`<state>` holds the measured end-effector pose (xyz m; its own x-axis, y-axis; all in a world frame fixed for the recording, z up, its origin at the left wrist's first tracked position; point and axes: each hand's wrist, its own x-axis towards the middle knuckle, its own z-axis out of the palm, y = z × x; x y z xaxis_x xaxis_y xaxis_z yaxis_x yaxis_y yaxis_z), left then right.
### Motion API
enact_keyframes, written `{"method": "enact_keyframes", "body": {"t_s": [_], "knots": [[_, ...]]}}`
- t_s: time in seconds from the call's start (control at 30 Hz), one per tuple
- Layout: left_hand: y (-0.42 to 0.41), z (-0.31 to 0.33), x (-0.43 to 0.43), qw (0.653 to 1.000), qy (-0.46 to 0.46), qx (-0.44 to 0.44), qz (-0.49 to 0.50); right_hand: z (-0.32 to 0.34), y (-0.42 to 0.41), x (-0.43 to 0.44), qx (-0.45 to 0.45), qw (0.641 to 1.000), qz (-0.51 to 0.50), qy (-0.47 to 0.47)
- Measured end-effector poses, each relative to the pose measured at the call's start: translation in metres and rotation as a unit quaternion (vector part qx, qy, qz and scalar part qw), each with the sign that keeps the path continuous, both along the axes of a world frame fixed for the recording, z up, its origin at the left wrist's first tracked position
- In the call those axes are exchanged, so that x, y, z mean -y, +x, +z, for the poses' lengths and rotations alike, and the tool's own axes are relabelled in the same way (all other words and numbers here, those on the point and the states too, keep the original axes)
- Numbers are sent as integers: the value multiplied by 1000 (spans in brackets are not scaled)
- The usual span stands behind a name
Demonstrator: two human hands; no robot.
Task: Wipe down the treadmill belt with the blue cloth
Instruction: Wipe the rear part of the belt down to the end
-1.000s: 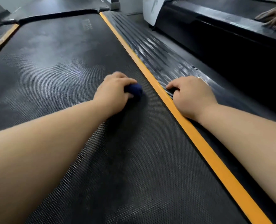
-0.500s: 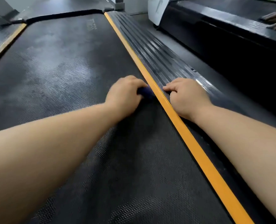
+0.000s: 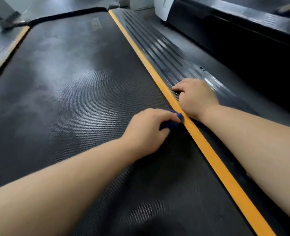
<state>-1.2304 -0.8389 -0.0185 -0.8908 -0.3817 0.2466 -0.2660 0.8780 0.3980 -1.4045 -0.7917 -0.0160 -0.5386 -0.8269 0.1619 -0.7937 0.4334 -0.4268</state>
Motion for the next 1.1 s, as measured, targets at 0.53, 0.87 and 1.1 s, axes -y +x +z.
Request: {"method": "enact_keyframes", "body": {"t_s": [0.53, 0.87, 1.1], "knots": [[-30, 7, 32, 986, -31, 106, 125, 14, 34, -58, -46, 994, 20, 93], [24, 18, -63, 986, -34, 154, 55, 3, 27, -109, -77, 992, 45, 89], [-14, 7, -70, 963, 6, 107, 248, -10, 24, -105, -91, 995, 34, -10]]}}
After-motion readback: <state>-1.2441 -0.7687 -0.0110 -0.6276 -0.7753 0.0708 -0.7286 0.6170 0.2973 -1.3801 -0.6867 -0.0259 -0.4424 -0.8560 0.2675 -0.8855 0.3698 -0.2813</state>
